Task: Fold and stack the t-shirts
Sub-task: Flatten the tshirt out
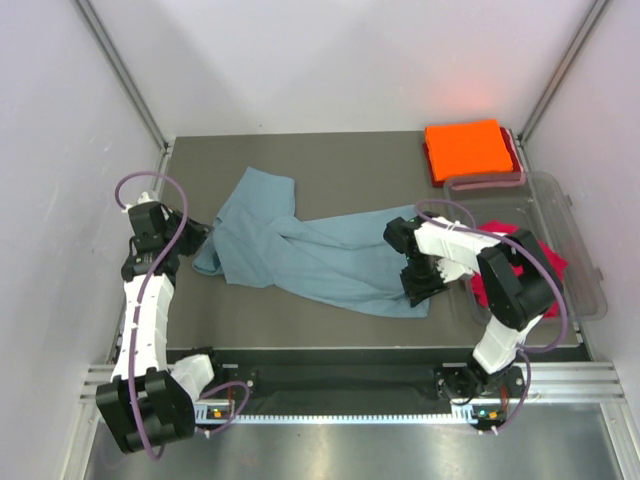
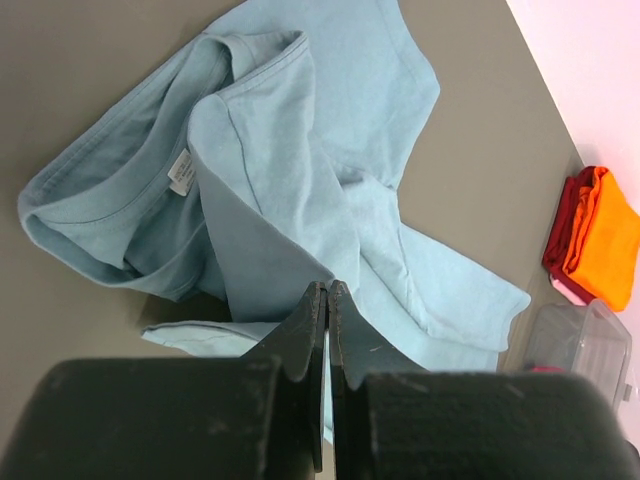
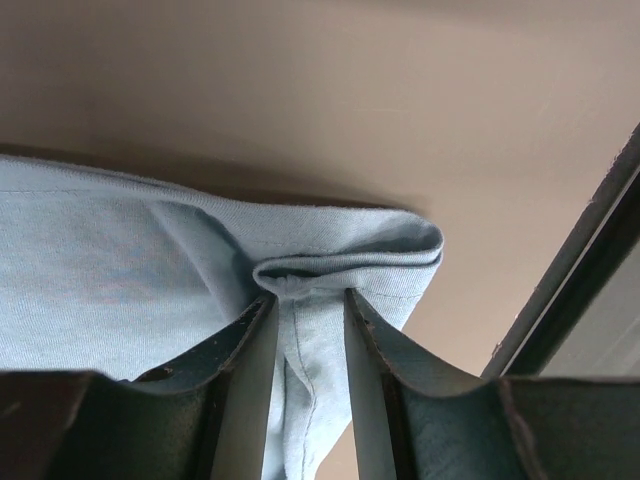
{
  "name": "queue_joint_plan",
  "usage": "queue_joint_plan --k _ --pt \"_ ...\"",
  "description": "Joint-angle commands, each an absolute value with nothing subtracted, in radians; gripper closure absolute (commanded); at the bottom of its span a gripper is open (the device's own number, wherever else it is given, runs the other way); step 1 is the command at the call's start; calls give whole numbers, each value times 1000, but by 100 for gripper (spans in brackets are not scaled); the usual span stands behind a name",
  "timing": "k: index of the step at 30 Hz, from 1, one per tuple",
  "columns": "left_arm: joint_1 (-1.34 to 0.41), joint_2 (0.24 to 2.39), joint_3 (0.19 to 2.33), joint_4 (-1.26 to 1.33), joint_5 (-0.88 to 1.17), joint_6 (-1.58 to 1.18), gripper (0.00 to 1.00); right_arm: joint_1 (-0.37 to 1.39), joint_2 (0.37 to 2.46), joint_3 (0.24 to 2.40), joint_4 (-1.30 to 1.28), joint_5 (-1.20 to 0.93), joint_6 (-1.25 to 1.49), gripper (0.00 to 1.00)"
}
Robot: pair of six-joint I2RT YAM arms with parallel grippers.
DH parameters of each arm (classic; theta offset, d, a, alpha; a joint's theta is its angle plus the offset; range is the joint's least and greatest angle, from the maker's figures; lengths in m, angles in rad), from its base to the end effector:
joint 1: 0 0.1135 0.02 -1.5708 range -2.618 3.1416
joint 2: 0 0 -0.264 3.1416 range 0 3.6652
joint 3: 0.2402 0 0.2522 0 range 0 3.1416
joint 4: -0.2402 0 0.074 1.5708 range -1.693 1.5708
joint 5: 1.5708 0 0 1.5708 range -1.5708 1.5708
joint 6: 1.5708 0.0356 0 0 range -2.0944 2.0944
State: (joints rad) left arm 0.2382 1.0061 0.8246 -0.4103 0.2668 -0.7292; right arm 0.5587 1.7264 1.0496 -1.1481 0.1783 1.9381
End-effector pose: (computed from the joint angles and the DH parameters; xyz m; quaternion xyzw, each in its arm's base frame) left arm 0.2164 0.0429 0.2909 -0.3514 0.8035 -0.2271 0.4235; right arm 0.2255 0.1336 0.1621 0.6200 0.7694 -0.1477 0.0438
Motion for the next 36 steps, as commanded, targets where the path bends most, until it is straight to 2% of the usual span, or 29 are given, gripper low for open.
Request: queue_joint_plan --k 1,31,34,36 --pt "235 1005 861 -374 252 -710 100 545 1733 1063 -1144 213 1956 66" --pt "235 1011 867 -391 229 -695 100 545 1753 1103 -1120 244 1956 64" --pt "235 1012 867 -391 230 -695 100 545 1738 1098 -1127 236 1970 74" --pt "235 1012 867 -393 232 -695 100 545 1736 1098 -1131 235 1971 74"
